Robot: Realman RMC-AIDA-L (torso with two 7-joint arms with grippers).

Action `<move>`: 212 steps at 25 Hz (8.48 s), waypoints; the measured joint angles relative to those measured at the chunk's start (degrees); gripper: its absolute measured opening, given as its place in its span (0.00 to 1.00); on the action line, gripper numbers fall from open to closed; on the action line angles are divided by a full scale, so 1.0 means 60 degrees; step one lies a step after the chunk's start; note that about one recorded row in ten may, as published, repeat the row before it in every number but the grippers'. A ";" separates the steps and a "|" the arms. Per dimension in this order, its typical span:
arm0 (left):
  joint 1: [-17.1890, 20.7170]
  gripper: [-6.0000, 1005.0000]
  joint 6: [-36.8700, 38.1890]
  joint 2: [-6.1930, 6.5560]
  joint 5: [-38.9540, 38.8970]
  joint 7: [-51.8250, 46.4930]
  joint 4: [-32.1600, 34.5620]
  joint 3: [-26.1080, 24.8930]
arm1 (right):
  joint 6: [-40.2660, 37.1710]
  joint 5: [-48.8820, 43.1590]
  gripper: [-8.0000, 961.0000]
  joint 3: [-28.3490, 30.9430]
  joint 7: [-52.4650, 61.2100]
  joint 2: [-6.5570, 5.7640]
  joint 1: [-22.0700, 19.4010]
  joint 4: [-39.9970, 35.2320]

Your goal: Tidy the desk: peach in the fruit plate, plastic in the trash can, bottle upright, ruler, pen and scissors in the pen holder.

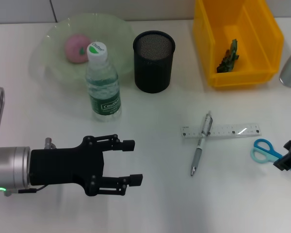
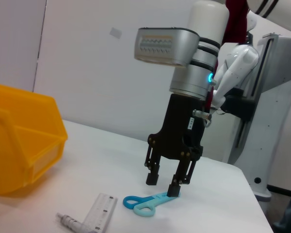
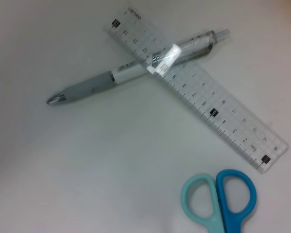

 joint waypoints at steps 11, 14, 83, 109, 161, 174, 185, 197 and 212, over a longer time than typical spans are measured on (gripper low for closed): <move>-0.0072 0.80 -0.0202 -0.0085 -0.0059 -0.0068 0.0019 -0.0001 | 0.0759 0.0021 0.57 -0.0111 -0.0611 0.0032 -0.0411 0.0245; -0.0096 0.80 -0.0278 -0.0118 -0.0060 -0.0108 0.0026 -0.0001 | 0.0821 0.0021 0.57 -0.0136 -0.0687 0.0032 -0.0416 0.0334; -0.0428 0.80 -0.0324 -0.0313 -0.0101 -0.0108 0.0161 -0.0266 | 0.6453 1.3570 0.23 0.3968 -1.1822 0.0017 0.2712 0.9987; -0.0513 0.80 -0.0296 -0.0311 -0.0126 -0.0076 0.0189 -0.0503 | 0.7312 1.4181 0.55 0.3328 -1.2619 0.0007 0.3189 1.0983; -0.0599 0.80 -0.0048 -0.0373 -0.0125 -0.0344 0.0115 -0.0427 | 0.4227 0.4010 0.64 -0.1946 -0.5038 -0.0058 0.1840 0.3813; -0.0542 0.80 0.0092 -0.0369 -0.0125 -0.0330 0.0109 -0.0488 | 0.4870 0.4055 0.62 -0.2235 -0.4983 -0.0029 0.1959 0.4285; -0.0465 0.80 0.0233 -0.0369 -0.0126 -0.0259 0.0101 -0.0490 | 0.4610 0.4489 0.40 -0.2048 -0.4977 -0.0043 0.1474 0.3363; -0.0421 0.80 0.0498 -0.0370 -0.0144 -0.0236 0.0170 -0.0499 | 0.4883 1.1393 0.41 0.1636 -0.6662 -0.0061 -0.0021 0.2499; -0.0299 0.80 0.0589 -0.0323 -0.0321 -0.0110 0.0254 -0.0529 | 0.6252 1.7730 0.43 0.1570 -1.2583 0.0003 0.3054 0.9986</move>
